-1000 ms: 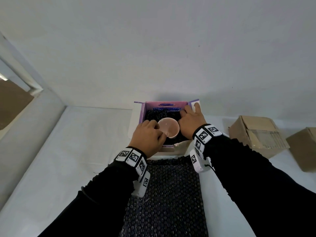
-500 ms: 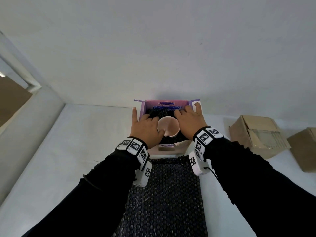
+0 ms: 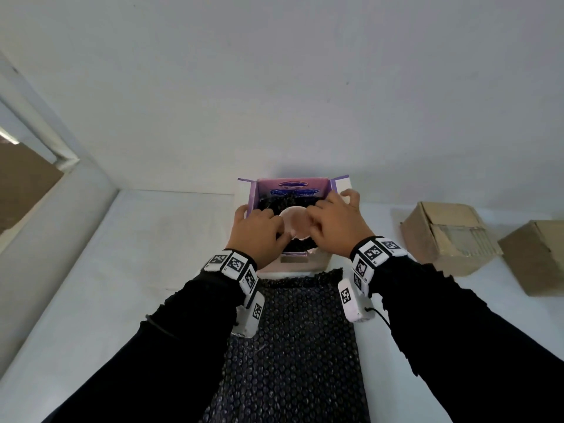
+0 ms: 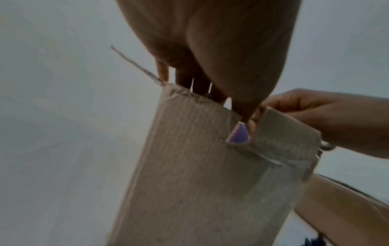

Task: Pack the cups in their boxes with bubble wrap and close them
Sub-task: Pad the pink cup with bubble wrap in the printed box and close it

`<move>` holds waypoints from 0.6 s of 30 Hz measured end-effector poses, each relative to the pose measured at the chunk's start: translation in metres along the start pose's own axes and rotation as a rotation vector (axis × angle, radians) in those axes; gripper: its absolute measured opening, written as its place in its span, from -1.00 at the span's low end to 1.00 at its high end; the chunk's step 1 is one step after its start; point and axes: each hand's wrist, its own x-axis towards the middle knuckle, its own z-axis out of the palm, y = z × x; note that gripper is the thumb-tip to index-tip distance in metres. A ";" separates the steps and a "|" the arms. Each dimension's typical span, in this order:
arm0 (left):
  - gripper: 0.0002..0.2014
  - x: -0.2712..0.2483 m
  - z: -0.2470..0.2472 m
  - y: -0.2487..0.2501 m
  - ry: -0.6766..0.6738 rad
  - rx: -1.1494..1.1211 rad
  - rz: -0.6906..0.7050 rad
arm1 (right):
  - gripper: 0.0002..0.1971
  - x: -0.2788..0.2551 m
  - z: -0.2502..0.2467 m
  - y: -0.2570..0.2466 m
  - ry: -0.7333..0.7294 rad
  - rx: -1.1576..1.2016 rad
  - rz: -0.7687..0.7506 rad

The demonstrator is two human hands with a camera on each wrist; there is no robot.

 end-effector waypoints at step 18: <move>-0.63 -0.081 0.013 0.015 0.227 -0.111 0.158 | -0.76 -0.103 0.002 -0.032 0.182 0.117 0.031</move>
